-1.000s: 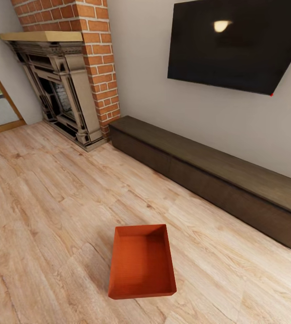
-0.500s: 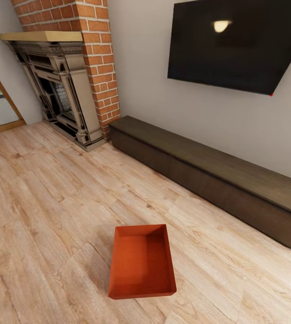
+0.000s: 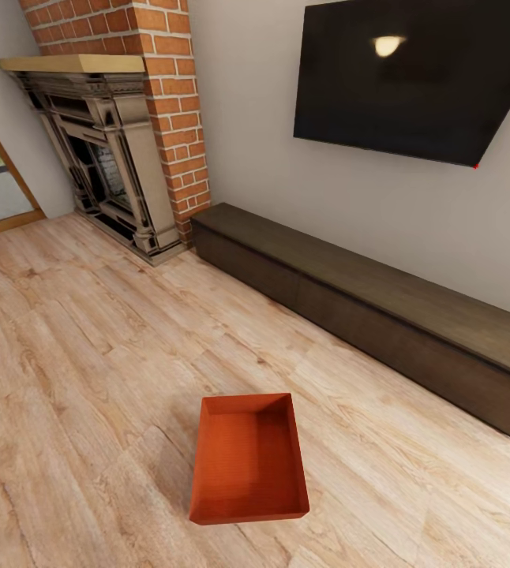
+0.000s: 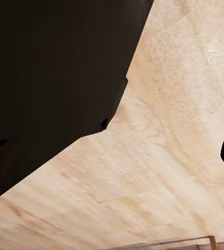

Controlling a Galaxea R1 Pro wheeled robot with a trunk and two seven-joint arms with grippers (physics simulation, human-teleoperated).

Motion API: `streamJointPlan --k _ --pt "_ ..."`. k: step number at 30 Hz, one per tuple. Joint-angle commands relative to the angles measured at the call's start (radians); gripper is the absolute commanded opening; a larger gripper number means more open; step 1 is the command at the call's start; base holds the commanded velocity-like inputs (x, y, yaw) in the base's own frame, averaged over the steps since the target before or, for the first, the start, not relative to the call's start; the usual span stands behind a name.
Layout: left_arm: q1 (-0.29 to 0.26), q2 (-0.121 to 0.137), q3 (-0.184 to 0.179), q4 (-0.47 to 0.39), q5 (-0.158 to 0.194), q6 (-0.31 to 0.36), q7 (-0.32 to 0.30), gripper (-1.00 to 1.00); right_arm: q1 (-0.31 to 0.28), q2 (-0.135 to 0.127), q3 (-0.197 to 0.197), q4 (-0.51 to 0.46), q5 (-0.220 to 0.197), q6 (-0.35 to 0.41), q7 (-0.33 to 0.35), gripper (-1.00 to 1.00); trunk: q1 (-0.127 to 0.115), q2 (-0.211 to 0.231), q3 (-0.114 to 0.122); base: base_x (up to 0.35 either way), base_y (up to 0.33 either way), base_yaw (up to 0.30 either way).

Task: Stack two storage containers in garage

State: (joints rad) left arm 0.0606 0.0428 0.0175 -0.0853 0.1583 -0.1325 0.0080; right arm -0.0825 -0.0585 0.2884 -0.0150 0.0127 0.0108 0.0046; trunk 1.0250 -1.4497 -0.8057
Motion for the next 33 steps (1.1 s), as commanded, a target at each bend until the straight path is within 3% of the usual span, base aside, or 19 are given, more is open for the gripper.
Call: streamJointPlan --k 1,6,7,10,11,12,15,16,19,23,29,33 --pt "0.001 0.000 0.001 -0.008 0.003 0.005 0.001 1.00 0.000 0.000 -0.003 -0.007 0.001 0.007 -0.001 1.00 0.000 0.000 0.000 0.000 0.000 0.000" --pt "-0.027 -0.011 0.002 -0.036 -0.026 0.033 -0.002 1.00 -0.018 0.010 -0.030 -0.035 -0.002 0.035 -0.028 1.00 0.000 0.000 0.000 0.000 0.000 0.000" --pt "-0.158 -0.020 0.002 -0.641 -0.066 0.550 -0.003 1.00 -0.154 0.031 -0.082 -0.585 -0.003 0.358 -0.064 1.00 0.000 0.000 0.000 0.000 0.000 0.000" --pt "-0.265 -0.032 0.002 -0.603 -0.072 0.563 -0.004 1.00 -0.258 0.053 -0.118 -0.530 -0.004 0.359 -0.097 1.00 0.000 0.000 0.000 0.000 0.000 0.000" --pt "-0.339 -0.044 0.002 -0.557 -0.074 0.565 -0.004 1.00 -0.327 0.075 -0.140 -0.470 -0.005 0.335 -0.115 1.00 0.000 0.000 0.000 0.000 0.000 0.000" --pt "-0.364 -0.050 0.002 -0.538 -0.074 0.565 -0.004 1.00 -0.349 0.082 -0.147 -0.446 -0.004 0.320 -0.121 1.00 0.000 0.000 0.000 0.000 0.000 0.000" --pt "-0.497 -0.084 0.002 -0.425 -0.078 0.556 -0.005 1.00 -0.455 0.115 -0.173 -0.312 -0.004 0.207 -0.165 1.00 0.000 0.000 0.000 0.000 0.000 0.000" --pt "-0.590 -0.110 0.001 -0.349 -0.081 0.543 -0.005 1.00 -0.528 0.145 -0.182 -0.219 -0.005 0.111 -0.231 1.00 0.000 0.000 0.000 0.000 0.000 0.000" --pt "-0.671 -0.131 0.000 -0.298 -0.082 0.514 -0.003 1.00 -0.585 0.169 -0.187 -0.166 -0.005 0.047 -0.300 1.00 0.000 0.000 0.000 0.000 0.000 0.000" --pt "-0.713 -0.141 -0.001 -0.277 -0.084 0.497 0.010 1.00 -0.613 0.195 -0.189 -0.147 -0.015 0.022 -0.330 1.00 0.000 0.000 0.000 0.000 0.000 0.000" --pt "-0.726 -0.146 0.000 -0.276 -0.116 0.490 0.088 1.00 -0.625 0.219 -0.189 -0.141 -0.059 0.007 -0.342 1.00 0.000 0.000 0.000 0.000 0.000 0.000" --pt "-0.728 -0.155 0.000 -0.281 -0.122 0.490 0.107 1.00 -0.626 0.228 -0.190 -0.135 -0.074 0.003 -0.344 1.00 0.000 0.000 0.000 0.000 0.000 0.000"
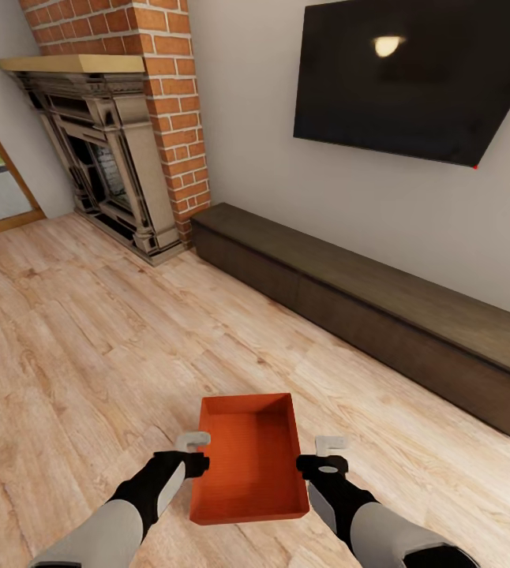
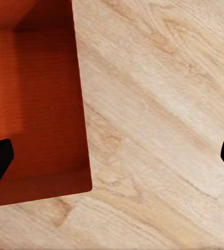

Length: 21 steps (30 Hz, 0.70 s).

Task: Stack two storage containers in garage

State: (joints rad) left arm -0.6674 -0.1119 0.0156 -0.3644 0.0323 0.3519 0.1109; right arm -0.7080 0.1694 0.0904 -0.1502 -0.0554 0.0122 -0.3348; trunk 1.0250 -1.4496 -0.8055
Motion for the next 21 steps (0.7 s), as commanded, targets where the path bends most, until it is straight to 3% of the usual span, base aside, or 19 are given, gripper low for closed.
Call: streamJointPlan --k 1,10,18,21 --pt "0.000 -0.001 0.001 -0.002 0.003 0.006 0.005 1.00 -0.001 0.003 0.008 0.001 -0.007 0.000 -0.005 1.00 0.000 0.000 -0.001 0.000 0.000 0.000" --pt "-0.001 0.015 0.005 0.009 0.000 0.003 0.007 1.00 -0.001 0.005 0.021 0.007 0.011 -0.008 -0.006 1.00 0.000 0.000 -0.001 0.000 0.000 0.000" --pt "-0.001 0.024 0.006 0.008 0.003 0.003 0.005 1.00 -0.001 0.005 0.023 0.008 0.082 -0.008 -0.006 1.00 0.000 0.000 -0.001 0.000 0.000 0.000" --pt "-0.001 0.024 0.005 0.003 0.003 0.002 0.005 1.00 -0.001 0.005 0.022 0.008 0.090 -0.008 -0.005 1.00 0.000 0.000 -0.001 0.000 0.000 0.000"
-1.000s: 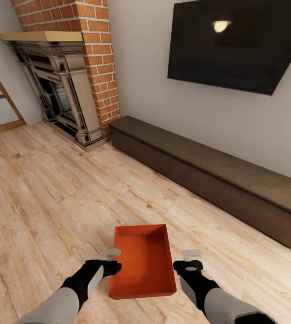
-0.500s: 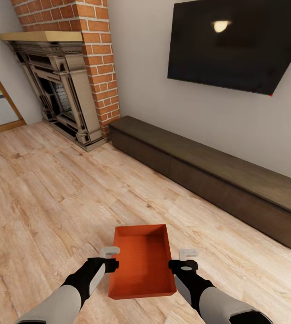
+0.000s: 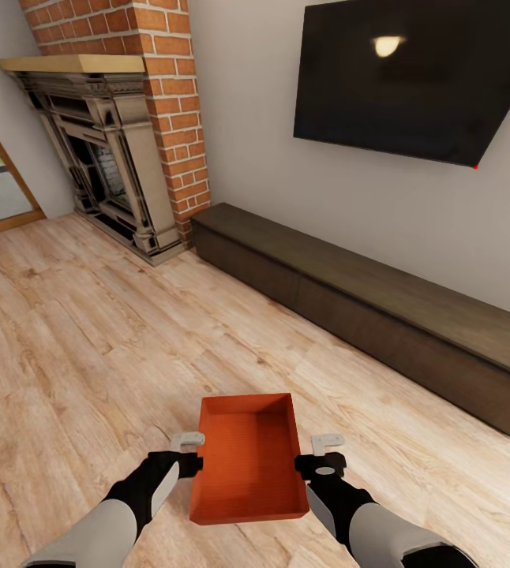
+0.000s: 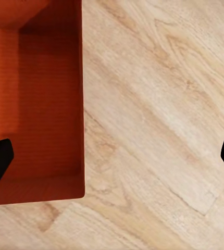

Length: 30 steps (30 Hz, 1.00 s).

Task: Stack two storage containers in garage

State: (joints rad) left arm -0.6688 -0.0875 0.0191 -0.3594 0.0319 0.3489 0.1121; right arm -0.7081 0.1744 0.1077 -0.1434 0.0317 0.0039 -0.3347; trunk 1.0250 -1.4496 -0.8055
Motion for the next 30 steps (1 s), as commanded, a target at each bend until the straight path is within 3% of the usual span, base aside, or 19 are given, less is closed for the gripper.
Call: streamJointPlan --k 1,18,30 --pt "0.000 -0.001 0.001 -0.005 0.003 0.006 0.003 1.00 -0.001 0.000 0.005 0.001 0.006 0.000 -0.005 1.00 0.000 0.000 -0.001 0.000 0.000 0.000" --pt "0.000 -0.008 -0.002 -0.015 0.004 0.006 0.011 1.00 -0.001 0.000 0.004 0.001 0.010 0.001 -0.004 1.00 0.000 0.000 -0.001 0.000 0.000 0.000" --pt "0.000 -0.006 0.001 -0.015 0.006 0.005 0.005 1.00 -0.001 0.000 0.004 0.001 0.010 0.003 -0.004 1.00 0.046 -0.084 -0.038 0.000 0.000 0.000"
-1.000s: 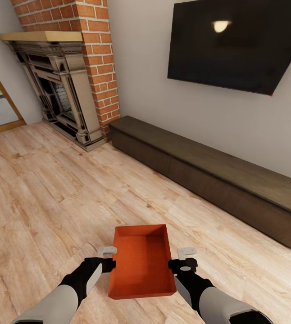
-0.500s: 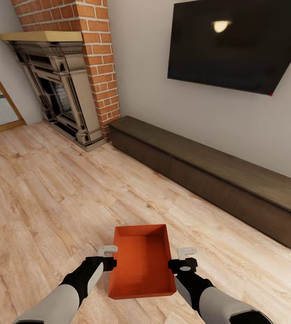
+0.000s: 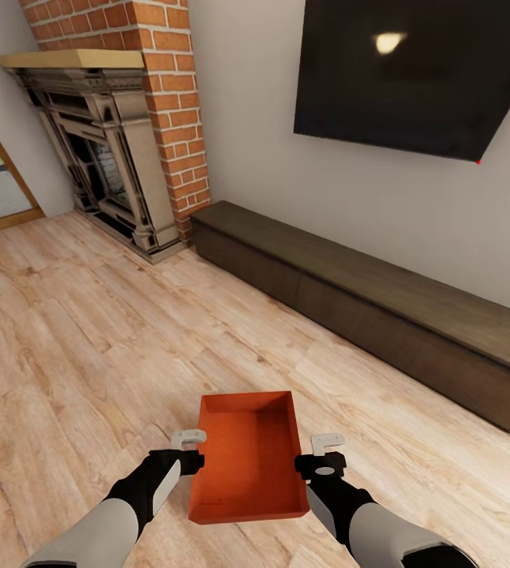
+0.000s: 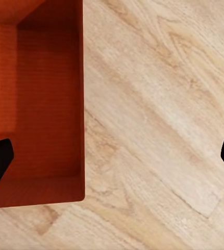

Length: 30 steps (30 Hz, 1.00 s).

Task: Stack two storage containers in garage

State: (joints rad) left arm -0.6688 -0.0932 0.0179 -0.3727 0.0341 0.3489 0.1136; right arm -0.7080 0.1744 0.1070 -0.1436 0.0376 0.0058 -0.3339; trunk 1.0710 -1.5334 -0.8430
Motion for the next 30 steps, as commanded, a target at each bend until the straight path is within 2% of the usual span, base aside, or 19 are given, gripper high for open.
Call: streamJointPlan --k 1,6,24,30 --pt "0.000 0.000 0.002 -0.004 0.004 0.005 0.003 1.00 -0.001 0.000 0.005 0.001 0.004 0.001 -0.005 1.00 0.000 -0.001 -0.001 0.000 0.000 0.000" --pt "0.000 -0.001 0.001 -0.014 0.004 0.003 0.003 1.00 -0.001 0.000 0.005 0.001 0.004 0.002 -0.005 1.00 0.000 -0.001 -0.001 0.000 0.000 0.000" --pt "0.000 0.000 0.001 -0.021 0.007 -0.019 0.004 1.00 -0.002 0.000 0.005 -0.008 0.002 0.009 -0.005 1.00 0.069 -0.127 -0.057 0.000 0.000 0.000" --pt "0.000 0.001 0.001 -0.022 0.007 -0.019 0.003 1.00 -0.032 0.000 0.005 -0.009 -0.003 0.019 -0.003 1.00 0.092 -0.169 -0.076 0.000 0.000 0.000"
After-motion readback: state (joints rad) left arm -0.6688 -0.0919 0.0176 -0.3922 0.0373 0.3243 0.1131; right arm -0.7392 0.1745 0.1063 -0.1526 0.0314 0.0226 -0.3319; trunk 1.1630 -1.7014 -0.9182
